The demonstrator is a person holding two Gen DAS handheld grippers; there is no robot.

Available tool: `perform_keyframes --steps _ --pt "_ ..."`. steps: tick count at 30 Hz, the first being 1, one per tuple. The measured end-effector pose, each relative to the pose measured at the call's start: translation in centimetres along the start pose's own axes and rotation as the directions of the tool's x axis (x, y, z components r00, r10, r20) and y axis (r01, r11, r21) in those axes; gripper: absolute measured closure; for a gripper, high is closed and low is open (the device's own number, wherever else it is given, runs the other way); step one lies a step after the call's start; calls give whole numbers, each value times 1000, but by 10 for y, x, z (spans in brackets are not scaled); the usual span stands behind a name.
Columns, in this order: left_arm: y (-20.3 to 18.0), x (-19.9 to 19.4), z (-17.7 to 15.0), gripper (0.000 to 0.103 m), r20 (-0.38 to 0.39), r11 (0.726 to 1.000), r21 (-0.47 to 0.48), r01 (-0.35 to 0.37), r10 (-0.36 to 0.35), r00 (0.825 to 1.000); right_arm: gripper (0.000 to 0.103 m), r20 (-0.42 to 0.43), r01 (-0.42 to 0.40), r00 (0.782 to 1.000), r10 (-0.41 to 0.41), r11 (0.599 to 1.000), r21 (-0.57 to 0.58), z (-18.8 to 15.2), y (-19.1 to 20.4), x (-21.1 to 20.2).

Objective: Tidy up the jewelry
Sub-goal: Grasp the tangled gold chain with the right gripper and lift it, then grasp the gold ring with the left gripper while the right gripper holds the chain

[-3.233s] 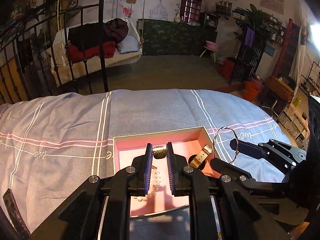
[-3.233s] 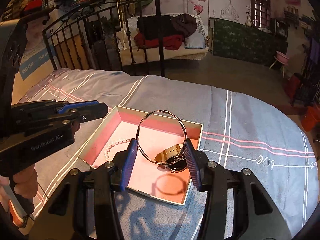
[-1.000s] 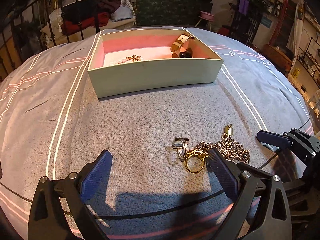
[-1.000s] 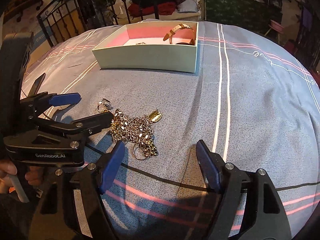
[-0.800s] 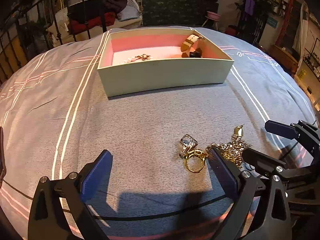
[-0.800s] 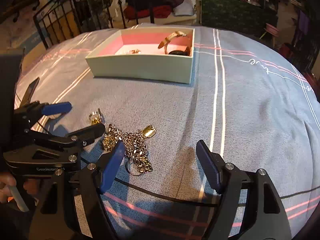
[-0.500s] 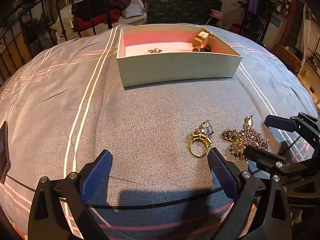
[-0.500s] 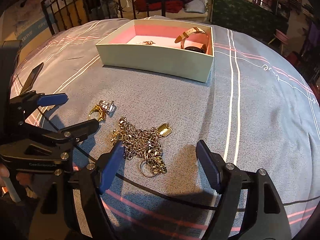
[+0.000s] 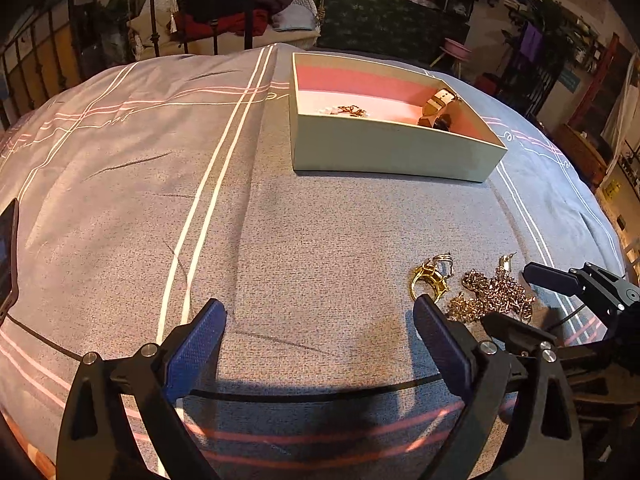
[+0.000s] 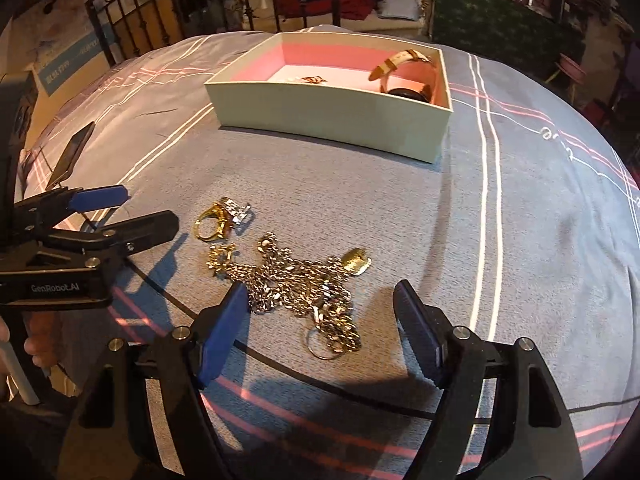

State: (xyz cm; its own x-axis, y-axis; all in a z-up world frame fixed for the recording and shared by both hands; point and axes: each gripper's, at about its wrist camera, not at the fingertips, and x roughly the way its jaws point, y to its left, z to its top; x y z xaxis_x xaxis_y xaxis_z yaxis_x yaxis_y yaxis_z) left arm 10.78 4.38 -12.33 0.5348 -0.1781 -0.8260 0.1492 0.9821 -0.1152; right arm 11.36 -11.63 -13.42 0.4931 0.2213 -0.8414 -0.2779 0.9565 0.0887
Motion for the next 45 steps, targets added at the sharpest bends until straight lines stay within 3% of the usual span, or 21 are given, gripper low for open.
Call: perform_keyframes --steps 2,5,7,9,16,23,30,33,36,38,40,45 --pt "-3 2 0 10 -3 1000 9 0 0 1000 30 -8 11 1000 -11 1000 0 0 0 -1" --pt "-6 1 0 10 2 1000 21 4 -4 1000 49 -7 7 1000 -8 999 -43 2 11 1" --pt "-6 0 0 10 5 1000 18 8 -8 1000 71 -1 -3 1000 3 996 -85 2 19 1" --pt "-5 -2 0 10 8 1000 15 7 -7 1000 84 1 -39 999 39 995 -89 2 20 -1" --pt "-11 -7 -1 10 18 999 28 17 -18 1000 86 124 -157 980 156 988 4 9 -6 -30" --pt "-25 -13 7 10 52 996 82 30 -34 998 86 242 -194 953 180 981 32 24 -25 -67" --pt "-37 -14 16 14 74 991 123 48 -57 996 86 264 -193 948 175 980 42 31 -37 -76" --pt "-39 -15 22 22 84 989 132 64 -75 994 86 255 -187 952 170 982 41 29 -36 -73" --pt "-45 -16 29 49 93 985 150 84 -98 991 86 252 -181 954 165 983 41 28 -35 -72" --pt "-49 -14 34 73 92 982 161 94 -110 990 86 257 -179 952 165 983 29 30 -33 -74" --pt "-54 -14 38 88 92 981 168 96 -113 989 86 264 -180 950 169 984 17 33 -32 -78" --pt "-63 -19 45 90 114 974 206 90 -116 987 86 292 -170 942 167 985 -17 41 -28 -89"
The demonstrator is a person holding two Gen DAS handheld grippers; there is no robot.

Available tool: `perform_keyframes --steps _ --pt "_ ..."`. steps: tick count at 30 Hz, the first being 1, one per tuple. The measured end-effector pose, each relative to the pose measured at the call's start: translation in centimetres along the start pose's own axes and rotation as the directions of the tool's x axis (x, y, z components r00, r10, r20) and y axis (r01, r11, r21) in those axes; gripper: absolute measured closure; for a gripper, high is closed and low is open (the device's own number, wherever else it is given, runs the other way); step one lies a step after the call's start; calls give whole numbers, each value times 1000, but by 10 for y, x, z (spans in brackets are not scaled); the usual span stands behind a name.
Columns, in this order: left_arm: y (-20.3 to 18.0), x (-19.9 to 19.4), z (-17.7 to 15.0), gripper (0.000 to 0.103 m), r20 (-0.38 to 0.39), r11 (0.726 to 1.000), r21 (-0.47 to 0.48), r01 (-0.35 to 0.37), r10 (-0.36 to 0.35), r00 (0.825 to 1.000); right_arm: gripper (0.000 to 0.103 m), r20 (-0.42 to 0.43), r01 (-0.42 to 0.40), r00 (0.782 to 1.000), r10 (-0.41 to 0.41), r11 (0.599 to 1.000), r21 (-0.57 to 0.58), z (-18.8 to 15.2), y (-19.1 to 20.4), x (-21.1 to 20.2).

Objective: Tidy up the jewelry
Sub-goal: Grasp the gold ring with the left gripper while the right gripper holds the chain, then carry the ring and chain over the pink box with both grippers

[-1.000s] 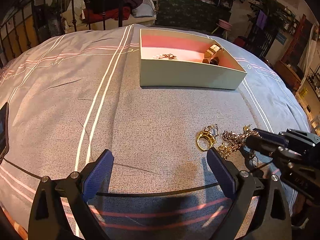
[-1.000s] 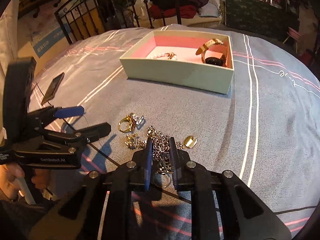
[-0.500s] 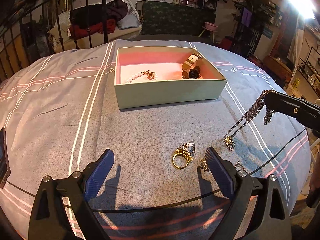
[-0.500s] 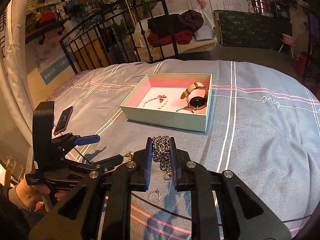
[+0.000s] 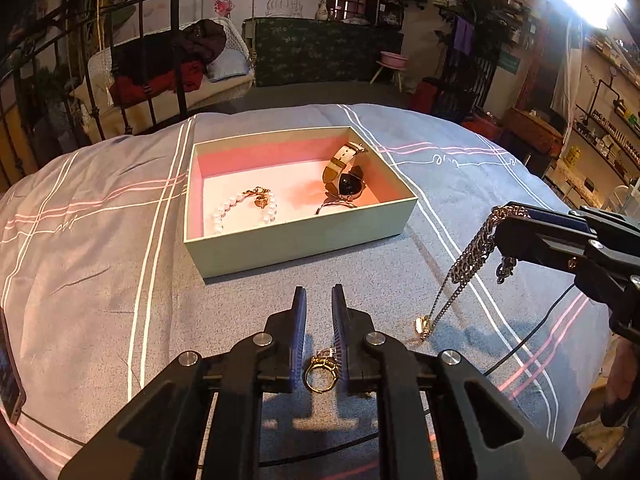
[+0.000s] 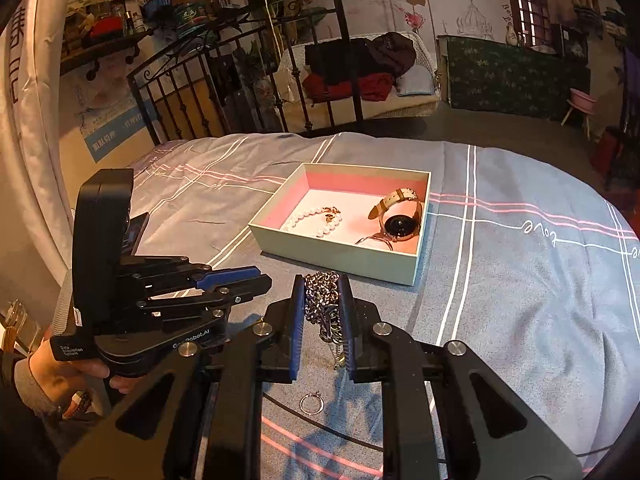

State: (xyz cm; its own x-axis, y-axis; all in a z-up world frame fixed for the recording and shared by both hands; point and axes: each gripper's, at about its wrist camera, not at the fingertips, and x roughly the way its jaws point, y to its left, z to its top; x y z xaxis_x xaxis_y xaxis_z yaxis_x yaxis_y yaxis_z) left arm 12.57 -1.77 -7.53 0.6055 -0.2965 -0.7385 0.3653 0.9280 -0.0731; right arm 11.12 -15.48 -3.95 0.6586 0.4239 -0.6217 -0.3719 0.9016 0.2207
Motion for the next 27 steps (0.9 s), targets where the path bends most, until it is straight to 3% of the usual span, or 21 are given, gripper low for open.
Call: perform_keyframes --steps 27 --pt "15 -14 31 90 23 997 -82 3 -1 1000 86 -10 0 1000 -1 998 -66 16 8 12"
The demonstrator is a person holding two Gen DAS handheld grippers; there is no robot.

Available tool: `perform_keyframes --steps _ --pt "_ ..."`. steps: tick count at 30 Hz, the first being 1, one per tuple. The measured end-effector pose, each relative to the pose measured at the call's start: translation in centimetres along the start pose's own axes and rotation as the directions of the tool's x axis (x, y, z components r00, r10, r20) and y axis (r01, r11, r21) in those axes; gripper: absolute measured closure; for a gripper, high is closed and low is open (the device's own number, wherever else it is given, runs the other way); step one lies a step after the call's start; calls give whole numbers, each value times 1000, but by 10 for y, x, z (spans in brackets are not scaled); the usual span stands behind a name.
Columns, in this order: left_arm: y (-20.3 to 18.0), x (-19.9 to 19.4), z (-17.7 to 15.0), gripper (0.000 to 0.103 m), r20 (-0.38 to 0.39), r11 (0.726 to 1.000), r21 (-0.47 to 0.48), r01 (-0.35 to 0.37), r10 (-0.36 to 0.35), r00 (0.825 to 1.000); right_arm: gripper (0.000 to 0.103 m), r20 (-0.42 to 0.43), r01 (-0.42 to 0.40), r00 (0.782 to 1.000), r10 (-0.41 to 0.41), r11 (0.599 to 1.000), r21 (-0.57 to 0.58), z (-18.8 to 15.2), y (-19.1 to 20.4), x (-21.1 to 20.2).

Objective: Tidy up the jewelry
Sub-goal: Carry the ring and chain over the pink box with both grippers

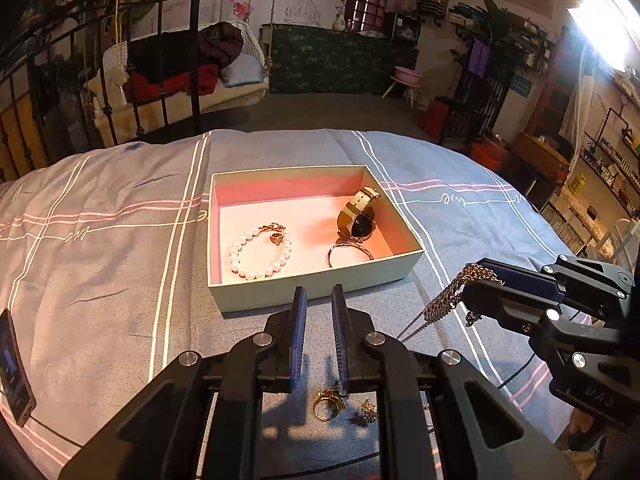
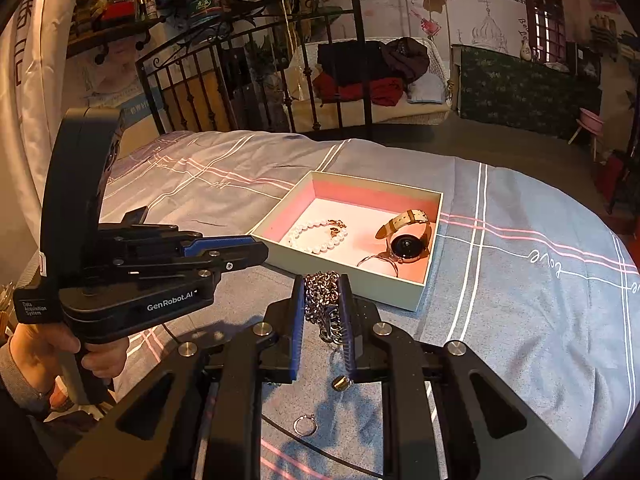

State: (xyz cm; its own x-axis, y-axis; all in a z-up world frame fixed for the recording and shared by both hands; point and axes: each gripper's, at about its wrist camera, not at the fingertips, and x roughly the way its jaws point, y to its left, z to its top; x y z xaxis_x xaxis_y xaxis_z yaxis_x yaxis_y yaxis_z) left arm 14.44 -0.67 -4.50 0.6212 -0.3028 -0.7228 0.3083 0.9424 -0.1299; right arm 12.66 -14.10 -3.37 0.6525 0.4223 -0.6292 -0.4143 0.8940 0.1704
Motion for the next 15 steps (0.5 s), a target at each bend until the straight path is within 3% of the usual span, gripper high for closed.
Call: perform_keyframes --steps 7,15 --pt "-3 -3 15 90 24 1000 7 12 -12 1000 86 28 15 1000 -14 999 -38 14 6 -7" --pt "2 -15 70 90 116 999 36 -34 29 993 86 108 53 993 -43 995 -88 71 -5 -11"
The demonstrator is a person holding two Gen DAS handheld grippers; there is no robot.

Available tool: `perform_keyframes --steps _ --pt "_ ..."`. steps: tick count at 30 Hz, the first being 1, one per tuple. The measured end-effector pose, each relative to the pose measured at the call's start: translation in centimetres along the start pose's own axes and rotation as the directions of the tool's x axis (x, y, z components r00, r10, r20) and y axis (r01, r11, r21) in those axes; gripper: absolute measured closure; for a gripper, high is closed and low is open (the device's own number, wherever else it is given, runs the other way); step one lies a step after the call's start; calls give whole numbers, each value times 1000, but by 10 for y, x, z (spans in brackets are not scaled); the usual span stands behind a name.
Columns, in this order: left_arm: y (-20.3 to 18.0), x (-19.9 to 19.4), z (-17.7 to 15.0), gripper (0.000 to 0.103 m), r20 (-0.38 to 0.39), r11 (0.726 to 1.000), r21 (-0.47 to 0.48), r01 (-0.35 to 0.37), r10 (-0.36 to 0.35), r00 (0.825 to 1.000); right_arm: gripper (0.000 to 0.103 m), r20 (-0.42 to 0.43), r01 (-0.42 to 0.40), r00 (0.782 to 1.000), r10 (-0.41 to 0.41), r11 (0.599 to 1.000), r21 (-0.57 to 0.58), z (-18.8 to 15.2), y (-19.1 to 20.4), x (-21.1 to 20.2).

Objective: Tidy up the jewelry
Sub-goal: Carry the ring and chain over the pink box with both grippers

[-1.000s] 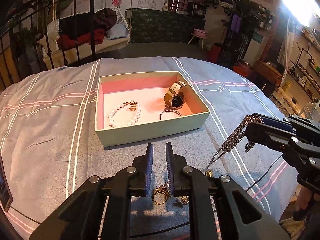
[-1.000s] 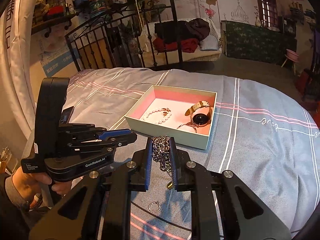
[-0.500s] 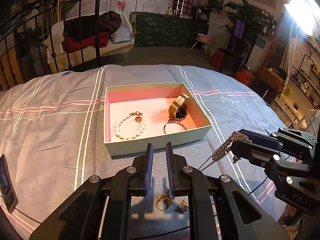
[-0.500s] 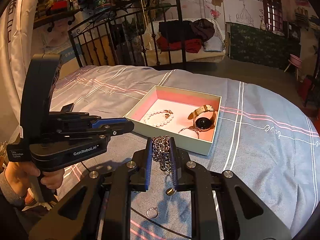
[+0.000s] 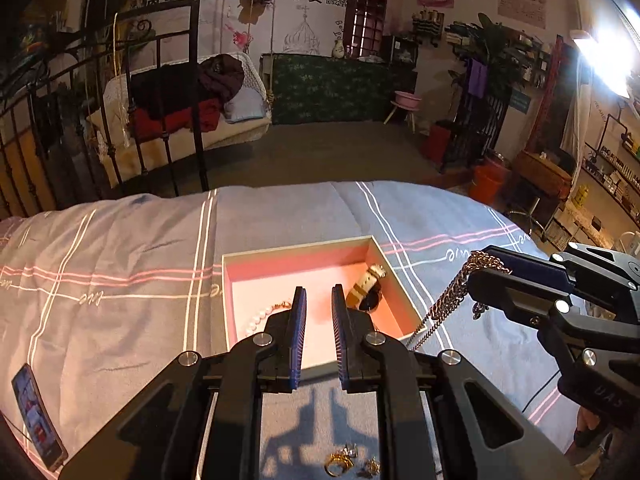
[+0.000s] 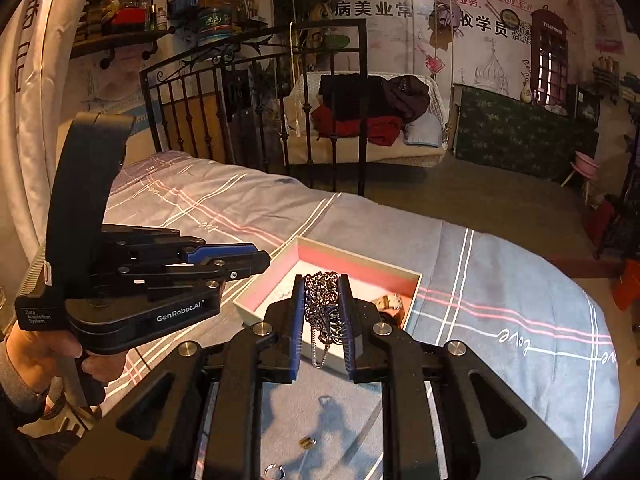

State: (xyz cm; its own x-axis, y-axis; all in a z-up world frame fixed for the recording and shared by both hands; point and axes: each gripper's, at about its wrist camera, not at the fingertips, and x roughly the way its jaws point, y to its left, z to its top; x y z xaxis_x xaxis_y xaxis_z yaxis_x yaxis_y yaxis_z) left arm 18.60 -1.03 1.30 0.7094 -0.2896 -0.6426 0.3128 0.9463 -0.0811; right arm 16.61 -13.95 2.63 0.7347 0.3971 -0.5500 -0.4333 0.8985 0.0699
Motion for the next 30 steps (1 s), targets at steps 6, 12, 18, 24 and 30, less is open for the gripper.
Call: perform_keyframes --steps 6,12,18,24,30 --pt "4 10 36 90 24 1000 8 -31 30 999 86 -4 44 999 -44 999 -10 32 -18 24" --pt "7 32 54 90 -14 998 0 -59 59 998 86 -66 59 996 -59 998 1 41 -31 57" --pt "12 55 51 90 -76 998 -39 -57 54 996 86 -135 33 990 -30 999 20 30 -33 85" --pt "14 75 41 90 -127 997 -39 -64 59 990 86 -222 64 973 -58 998 20 16 -36 110" --pt "17 91 39 90 -154 996 -61 -65 55 986 86 -297 67 953 -61 998 12 3 -41 132"
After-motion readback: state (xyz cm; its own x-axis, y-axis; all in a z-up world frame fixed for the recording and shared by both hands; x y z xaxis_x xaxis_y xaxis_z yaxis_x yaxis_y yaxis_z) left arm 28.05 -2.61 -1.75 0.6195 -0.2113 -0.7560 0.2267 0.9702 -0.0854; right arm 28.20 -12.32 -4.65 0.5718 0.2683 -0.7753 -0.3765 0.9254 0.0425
